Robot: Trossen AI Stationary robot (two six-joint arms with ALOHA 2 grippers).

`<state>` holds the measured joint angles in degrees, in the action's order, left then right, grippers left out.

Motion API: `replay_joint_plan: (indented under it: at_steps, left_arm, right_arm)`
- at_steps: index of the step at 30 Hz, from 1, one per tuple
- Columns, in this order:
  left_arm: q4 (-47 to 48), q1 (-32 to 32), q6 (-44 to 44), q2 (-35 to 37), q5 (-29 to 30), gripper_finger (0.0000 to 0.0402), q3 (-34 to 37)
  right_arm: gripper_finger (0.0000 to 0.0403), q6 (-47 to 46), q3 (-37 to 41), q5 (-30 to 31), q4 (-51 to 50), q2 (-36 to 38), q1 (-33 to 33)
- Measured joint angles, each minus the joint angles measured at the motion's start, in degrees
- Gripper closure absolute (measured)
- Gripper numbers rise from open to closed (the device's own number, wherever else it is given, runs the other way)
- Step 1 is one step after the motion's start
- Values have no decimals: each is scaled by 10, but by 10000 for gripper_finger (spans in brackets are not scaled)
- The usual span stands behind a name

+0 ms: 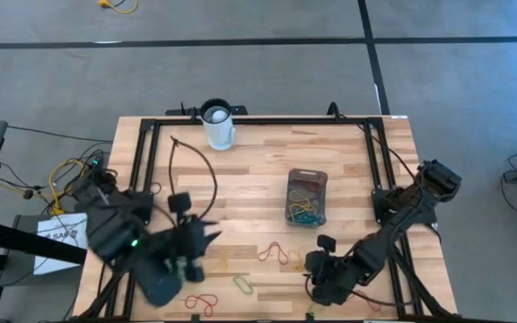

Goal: Pick and place items into bin
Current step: Put the yellow rubber band into the black bin

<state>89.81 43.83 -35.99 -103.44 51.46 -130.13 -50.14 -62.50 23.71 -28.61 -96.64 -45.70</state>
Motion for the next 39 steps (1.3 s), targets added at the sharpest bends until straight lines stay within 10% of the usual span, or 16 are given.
replay_joint_plan:
  at_steps: [10, 25, 39]
  left_arm:
    - [2, 63, -33, 35, 64, 315, 83]
    - [-7, 54, -363, 256, 70, 315, 496]
    - [-235, 54, -433, 274, 29, 315, 725]
  right_arm:
    - [283, -173, 1, -33, -13, -74, 46]
    - [283, -219, -39, -86, -53, -116, 77]
    - [300, -214, -41, -110, -57, -160, 100]
